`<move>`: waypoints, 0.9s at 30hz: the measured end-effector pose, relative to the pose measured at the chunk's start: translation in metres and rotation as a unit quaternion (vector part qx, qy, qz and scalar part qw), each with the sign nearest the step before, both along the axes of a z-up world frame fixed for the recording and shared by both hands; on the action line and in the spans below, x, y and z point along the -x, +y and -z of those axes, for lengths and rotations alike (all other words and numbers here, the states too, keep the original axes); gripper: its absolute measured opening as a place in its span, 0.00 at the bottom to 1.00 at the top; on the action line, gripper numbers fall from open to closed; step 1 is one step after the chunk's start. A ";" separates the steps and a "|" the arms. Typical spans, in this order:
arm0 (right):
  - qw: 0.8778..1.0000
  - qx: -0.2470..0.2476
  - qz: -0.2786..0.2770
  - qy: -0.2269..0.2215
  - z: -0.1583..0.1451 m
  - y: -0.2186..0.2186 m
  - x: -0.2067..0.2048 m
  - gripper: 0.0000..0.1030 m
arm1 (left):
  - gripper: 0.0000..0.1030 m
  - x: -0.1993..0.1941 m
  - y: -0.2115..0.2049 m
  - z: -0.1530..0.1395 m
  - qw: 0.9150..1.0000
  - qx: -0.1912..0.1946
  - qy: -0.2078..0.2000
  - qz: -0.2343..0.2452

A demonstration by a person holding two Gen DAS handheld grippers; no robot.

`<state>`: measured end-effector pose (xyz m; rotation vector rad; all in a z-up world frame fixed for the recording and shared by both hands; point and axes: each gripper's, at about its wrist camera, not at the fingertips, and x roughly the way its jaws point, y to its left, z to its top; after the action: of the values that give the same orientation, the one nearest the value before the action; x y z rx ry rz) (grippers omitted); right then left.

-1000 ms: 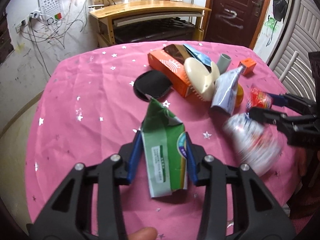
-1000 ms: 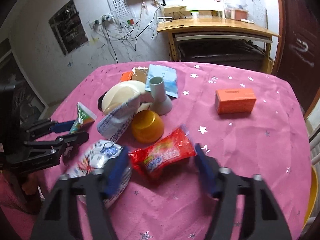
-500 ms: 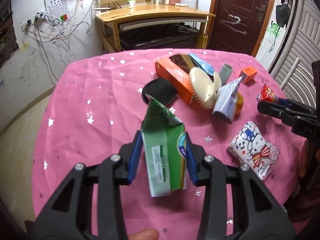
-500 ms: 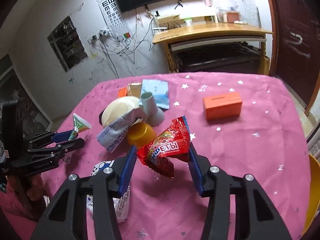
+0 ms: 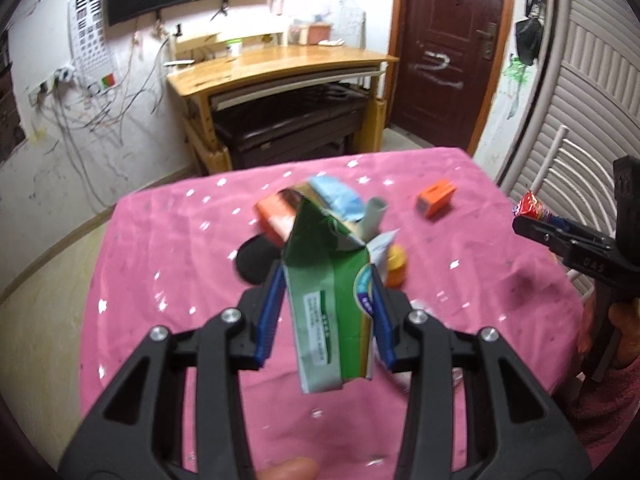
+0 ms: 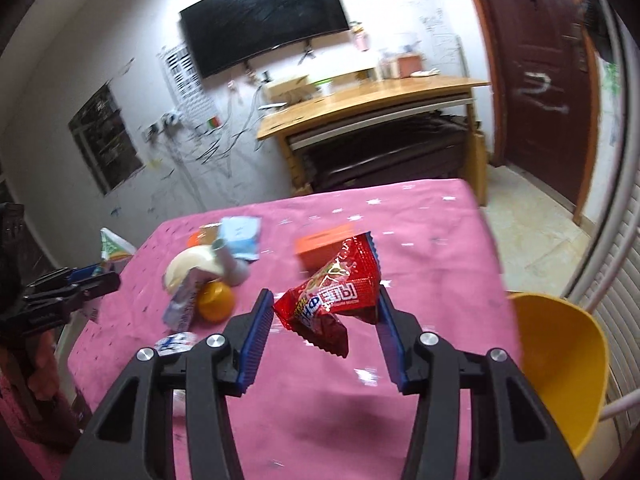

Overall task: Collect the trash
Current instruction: 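Carry carton and wrapper to the yellow bin and open both grippers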

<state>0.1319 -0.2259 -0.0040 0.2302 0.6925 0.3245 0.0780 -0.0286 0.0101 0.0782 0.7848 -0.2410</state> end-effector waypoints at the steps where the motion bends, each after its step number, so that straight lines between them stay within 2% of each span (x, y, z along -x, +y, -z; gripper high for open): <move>1: 1.000 -0.005 0.012 -0.001 0.001 -0.012 0.003 0.44 | 0.37 0.000 -0.005 -0.002 1.000 0.000 -0.002 0.004; 12: 0.996 -0.036 0.085 -0.005 0.019 -0.091 0.021 0.44 | 0.37 -0.013 -0.085 -0.023 0.997 0.007 -0.007 0.073; 21: 0.985 -0.022 0.170 -0.002 0.038 -0.147 0.030 0.44 | 0.37 -0.024 -0.166 -0.032 0.992 0.005 0.004 0.124; 27: 0.981 -0.028 0.193 0.012 0.050 -0.165 0.029 0.45 | 0.37 -0.035 -0.227 -0.030 0.988 0.006 0.020 0.154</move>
<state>0.1025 -0.3913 -0.0535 0.4162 0.6468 -0.0308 0.1134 -0.2552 0.0405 0.1847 0.8089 -0.5413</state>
